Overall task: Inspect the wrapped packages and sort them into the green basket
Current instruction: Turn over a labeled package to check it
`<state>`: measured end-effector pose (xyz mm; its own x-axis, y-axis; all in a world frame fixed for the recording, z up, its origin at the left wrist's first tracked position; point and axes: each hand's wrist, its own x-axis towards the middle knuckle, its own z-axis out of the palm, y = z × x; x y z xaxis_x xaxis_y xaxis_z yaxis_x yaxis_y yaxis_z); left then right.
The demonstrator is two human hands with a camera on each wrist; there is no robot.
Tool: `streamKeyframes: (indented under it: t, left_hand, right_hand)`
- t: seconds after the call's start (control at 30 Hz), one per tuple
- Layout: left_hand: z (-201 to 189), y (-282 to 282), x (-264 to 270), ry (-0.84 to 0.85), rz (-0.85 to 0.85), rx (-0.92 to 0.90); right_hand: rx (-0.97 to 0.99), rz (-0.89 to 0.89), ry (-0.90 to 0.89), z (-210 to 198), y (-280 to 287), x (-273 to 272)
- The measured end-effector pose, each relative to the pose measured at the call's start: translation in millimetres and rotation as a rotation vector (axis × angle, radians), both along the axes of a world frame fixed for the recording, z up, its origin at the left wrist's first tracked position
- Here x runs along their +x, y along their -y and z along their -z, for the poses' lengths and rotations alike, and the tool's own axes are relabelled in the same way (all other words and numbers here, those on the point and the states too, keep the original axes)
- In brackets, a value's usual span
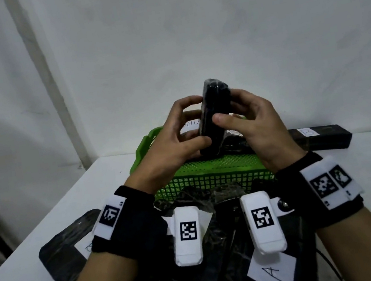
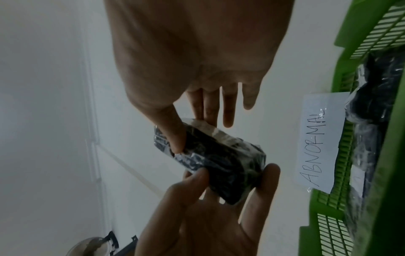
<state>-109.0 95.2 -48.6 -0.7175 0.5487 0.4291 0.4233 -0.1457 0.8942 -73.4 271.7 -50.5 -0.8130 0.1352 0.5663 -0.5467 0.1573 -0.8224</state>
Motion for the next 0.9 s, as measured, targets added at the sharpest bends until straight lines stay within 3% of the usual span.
streamKeyframes:
  t: [0.13, 0.23, 0.37, 0.5, 0.67, 0.83, 0.9]
  left_hand:
    - [1, 5, -4, -0.135, -0.091, -0.020]
    - [-1, 8, -4, -0.306, -0.175, -0.080]
    - [-3, 11, -4, -0.431, -0.226, -0.138]
    - [-2, 10, -2, -0.454, -0.208, -0.189]
    - [6, 6, -4, -0.363, -0.126, -0.269]
    - [3, 5, -3, -0.299, -0.192, -0.170]
    - [-3, 1, 1, -0.161, -0.184, -0.043]
  right_hand:
    - [0.090, -0.085, -0.012, -1, 4, 5]
    - [-0.120, -0.270, 0.097, -5, 4, 6]
    - [-0.278, -0.266, 0.050, -7, 8, 6]
    - [-0.336, -0.203, 0.048, -8, 5, 6]
    - [-0.382, -0.137, 0.250, -2, -8, 0]
    - [-0.273, -0.199, 0.263, -8, -14, 2]
    - [-0.202, -0.198, 0.210, -11, -18, 4]
